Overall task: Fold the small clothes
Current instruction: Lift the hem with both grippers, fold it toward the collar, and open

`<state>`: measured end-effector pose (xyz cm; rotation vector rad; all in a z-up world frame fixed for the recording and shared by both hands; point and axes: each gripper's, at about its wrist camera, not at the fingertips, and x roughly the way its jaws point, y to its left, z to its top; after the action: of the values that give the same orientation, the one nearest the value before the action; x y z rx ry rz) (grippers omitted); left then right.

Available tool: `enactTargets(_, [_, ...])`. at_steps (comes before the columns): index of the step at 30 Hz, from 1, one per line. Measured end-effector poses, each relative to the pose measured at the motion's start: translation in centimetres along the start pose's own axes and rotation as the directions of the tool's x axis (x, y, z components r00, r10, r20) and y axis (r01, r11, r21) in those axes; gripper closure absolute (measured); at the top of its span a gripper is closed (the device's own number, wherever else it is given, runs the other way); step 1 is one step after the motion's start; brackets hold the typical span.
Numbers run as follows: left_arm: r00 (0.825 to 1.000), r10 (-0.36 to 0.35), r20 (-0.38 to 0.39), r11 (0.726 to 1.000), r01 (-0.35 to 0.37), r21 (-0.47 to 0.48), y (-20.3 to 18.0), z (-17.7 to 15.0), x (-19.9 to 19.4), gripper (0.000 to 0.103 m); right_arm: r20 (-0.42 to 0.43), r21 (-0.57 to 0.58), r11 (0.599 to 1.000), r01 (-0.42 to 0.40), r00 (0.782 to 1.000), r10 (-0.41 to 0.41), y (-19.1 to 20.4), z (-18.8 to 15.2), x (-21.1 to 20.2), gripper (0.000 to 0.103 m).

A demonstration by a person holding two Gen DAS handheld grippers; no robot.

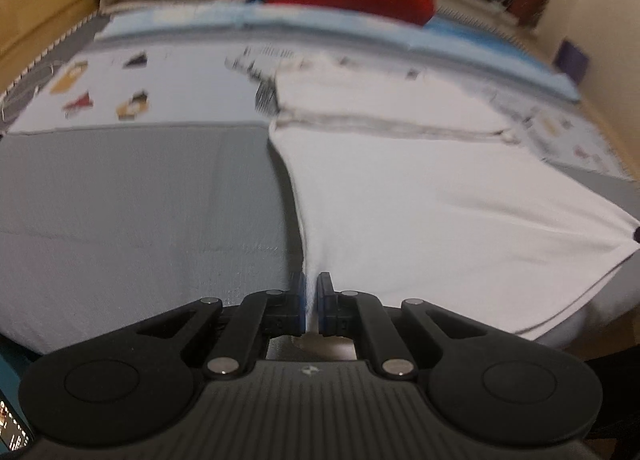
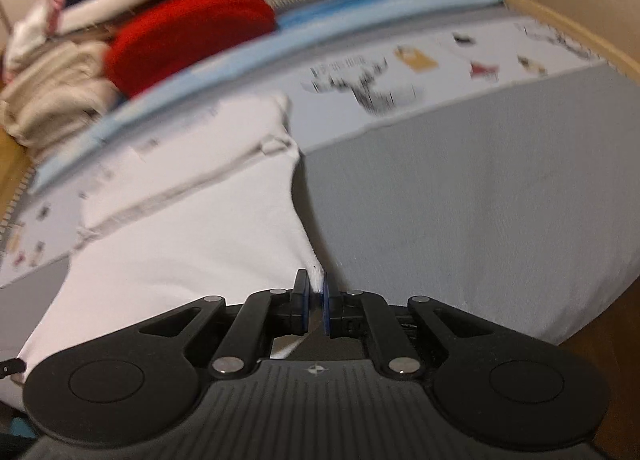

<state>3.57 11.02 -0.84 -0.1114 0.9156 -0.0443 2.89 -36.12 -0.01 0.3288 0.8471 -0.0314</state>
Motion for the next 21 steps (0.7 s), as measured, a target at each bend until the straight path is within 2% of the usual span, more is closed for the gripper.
enactTargets(4, [0.996,-0.039,0.080,0.999,0.040,-0.006,0.5,-1.6,-5.8,0.098,0.062,0.009,0.998,-0.058,0.996,0.057,-1.2,-0.2,-6.4,0.098])
enactTargets(7, [0.992,-0.059,0.113,0.997,0.066,-0.051,1.3,-3.0,-9.1,0.098,0.115,-0.012,0.993,-0.116,0.987,0.117,-1.7,-0.9,-11.9,0.098])
enactTargets(10, [0.988,-0.080,0.130,0.992,0.092,-0.086,1.3,-3.2,-10.1,0.098,0.158,-0.033,0.992,-0.125,0.979,0.129,-2.3,-1.4,-14.8,0.098])
enactTargets(12, [0.988,-0.099,0.120,0.990,0.109,-0.084,1.1,-2.1,-9.2,0.098,0.158,-0.004,0.993,-0.118,0.981,0.117,-2.8,-1.1,-14.3,0.098])
enactTargets(15, [0.991,-0.088,0.103,0.995,0.093,-0.046,0.5,1.4,-5.9,0.098,0.135,0.004,0.997,-0.077,0.988,0.076,-2.8,0.3,-11.4,0.098])
enactTargets(17, [0.994,-0.077,0.072,0.996,0.079,-0.032,0.4,4.7,-2.5,0.098,0.128,0.018,0.997,-0.074,0.989,0.071,-2.8,2.3,-8.4,0.098])
enactTargets(21, [0.997,-0.077,-0.015,0.997,0.076,-0.029,0.8,10.5,5.3,0.098,0.101,0.005,1.000,-0.016,0.995,0.015,-2.1,6.7,-1.2,0.098])
